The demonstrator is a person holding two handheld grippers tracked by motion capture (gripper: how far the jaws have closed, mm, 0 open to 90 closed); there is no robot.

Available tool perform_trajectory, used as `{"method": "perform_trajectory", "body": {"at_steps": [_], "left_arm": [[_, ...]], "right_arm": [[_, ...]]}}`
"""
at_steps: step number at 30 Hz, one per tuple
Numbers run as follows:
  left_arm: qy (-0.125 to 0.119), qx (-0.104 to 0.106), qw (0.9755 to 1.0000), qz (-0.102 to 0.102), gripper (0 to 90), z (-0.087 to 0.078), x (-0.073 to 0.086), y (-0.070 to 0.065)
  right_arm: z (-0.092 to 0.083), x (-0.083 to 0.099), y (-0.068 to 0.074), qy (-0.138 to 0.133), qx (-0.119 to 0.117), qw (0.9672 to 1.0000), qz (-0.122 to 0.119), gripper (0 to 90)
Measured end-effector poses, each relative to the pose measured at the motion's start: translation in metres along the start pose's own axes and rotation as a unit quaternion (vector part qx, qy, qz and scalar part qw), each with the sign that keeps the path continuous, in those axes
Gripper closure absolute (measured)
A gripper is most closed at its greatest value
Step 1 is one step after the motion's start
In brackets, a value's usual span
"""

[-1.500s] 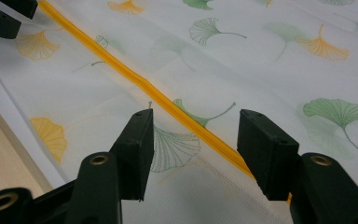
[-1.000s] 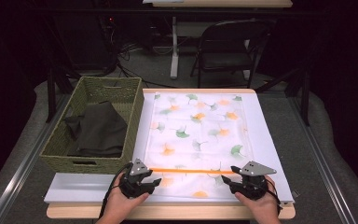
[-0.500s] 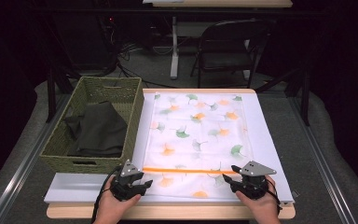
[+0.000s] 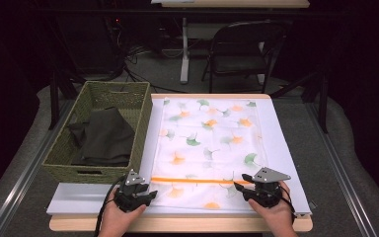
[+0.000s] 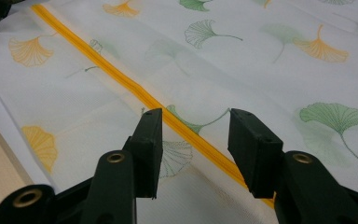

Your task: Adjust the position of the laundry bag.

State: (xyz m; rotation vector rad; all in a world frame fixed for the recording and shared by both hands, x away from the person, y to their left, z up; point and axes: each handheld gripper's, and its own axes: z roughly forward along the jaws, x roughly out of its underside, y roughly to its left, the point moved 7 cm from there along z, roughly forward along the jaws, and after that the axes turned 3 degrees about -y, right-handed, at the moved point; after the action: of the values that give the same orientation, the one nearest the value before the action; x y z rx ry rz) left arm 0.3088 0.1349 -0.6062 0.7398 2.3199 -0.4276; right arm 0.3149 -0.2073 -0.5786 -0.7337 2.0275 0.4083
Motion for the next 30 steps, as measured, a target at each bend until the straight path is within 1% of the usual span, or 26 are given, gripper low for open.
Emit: {"method": "perform_trajectory", "body": {"at_steps": [1, 2, 3, 4, 7, 10, 11, 12, 14, 20, 24, 25, 28, 29, 30], "left_arm": [[0.001, 0.001, 1.0000, -0.002, 55.8, 0.001, 0.000, 0.000], [0.001, 0.001, 1.0000, 0.001, 56.1, 0.001, 0.000, 0.000], [0.001, 0.000, 1.0000, -0.002, 56.3, 0.001, 0.000, 0.000], [0.002, 0.001, 1.0000, 0.002, 56.6, 0.001, 0.000, 0.001], [0.003, 0.000, 1.0000, 0.002, 58.0, 0.001, 0.000, 0.001], [0.004, -0.009, 0.9999, 0.004, 60.1, 0.001, 0.000, 0.000], [0.004, -0.011, 0.9999, 0.009, 61.2, 0.001, 0.000, 0.000], [0.009, -0.017, 0.9996, 0.019, 63.2, 0.001, 0.000, -0.001], [0.008, -0.029, 0.9992, 0.027, 65.1, 0.002, 0.000, -0.002], [0.008, -0.032, 0.9992, 0.024, 69.2, 0.002, 0.000, -0.004], [0.010, -0.033, 0.9991, 0.024, 72.2, 0.002, -0.001, -0.004], [0.011, -0.034, 0.9991, 0.025, 72.7, 0.002, -0.001, -0.005], [0.011, -0.035, 0.9989, 0.030, 74.9, 0.003, -0.001, -0.006], [0.011, -0.035, 0.9989, 0.029, 75.7, 0.003, -0.001, -0.007], [0.011, -0.035, 0.9989, 0.029, 76.5, 0.003, -0.001, -0.007]], "right_arm": [[0.000, 0.000, 0.000, 0.000, -0.001, 1.0000, -0.001, 55.8], [0.001, 0.000, 0.000, 0.002, -0.002, 1.0000, -0.002, 56.1], [0.001, 0.000, 0.000, 0.002, -0.003, 1.0000, -0.003, 56.4], [0.001, 0.000, 0.000, 0.002, -0.002, 1.0000, -0.003, 56.6], [0.001, 0.000, 0.001, 0.004, -0.003, 1.0000, 0.000, 56.8], [0.001, 0.001, 0.000, 0.003, -0.002, 1.0000, 0.003, 56.7], [0.001, 0.001, 0.000, 0.002, -0.002, 1.0000, 0.005, 56.7], [0.000, 0.001, 0.000, 0.001, 0.000, 1.0000, 0.006, 56.7], [0.000, 0.000, -0.002, -0.002, 0.002, 1.0000, 0.004, 56.6], [-0.003, 0.000, -0.008, -0.004, 0.012, 0.9998, 0.017, 55.9], [-0.005, 0.001, -0.017, -0.004, 0.024, 0.9994, 0.022, 55.5], [-0.005, 0.001, -0.020, -0.005, 0.032, 0.9992, 0.025, 55.3], [-0.008, 0.004, -0.034, -0.002, 0.052, 0.9979, 0.038, 54.3], [-0.009, 0.005, -0.038, -0.001, 0.059, 0.9971, 0.049, 54.0], [-0.010, 0.006, -0.042, -0.002, 0.066, 0.9964, 0.054, 53.8]]}}
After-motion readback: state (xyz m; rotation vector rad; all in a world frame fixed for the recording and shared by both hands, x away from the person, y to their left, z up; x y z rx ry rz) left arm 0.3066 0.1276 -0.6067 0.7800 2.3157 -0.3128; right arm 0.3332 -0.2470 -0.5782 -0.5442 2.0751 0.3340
